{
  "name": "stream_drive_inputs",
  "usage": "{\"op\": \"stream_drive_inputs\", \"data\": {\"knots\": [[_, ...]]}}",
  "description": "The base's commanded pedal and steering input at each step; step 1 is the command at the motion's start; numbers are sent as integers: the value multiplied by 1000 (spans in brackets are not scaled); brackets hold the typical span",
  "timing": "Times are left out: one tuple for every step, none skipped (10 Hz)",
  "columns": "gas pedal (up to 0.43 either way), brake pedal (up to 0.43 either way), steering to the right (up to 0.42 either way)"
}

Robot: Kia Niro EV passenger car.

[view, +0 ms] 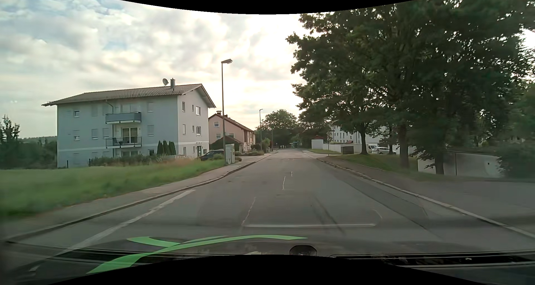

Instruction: Follow the waypoints while adhering to traffic rules and regulations

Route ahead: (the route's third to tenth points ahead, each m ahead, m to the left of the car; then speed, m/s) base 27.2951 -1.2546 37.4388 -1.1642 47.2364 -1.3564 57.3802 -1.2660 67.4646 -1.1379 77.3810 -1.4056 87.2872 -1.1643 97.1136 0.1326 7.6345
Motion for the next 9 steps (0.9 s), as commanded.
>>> {"op": "stream_drive_inputs", "data": {"knots": [[67, 0, 29], [67, 0, 29], [79, 0, 29], [79, 0, 28], [79, 0, 27], [110, 0, 27], [118, 0, 28], [118, 0, 29], [150, 0, 29]]}}
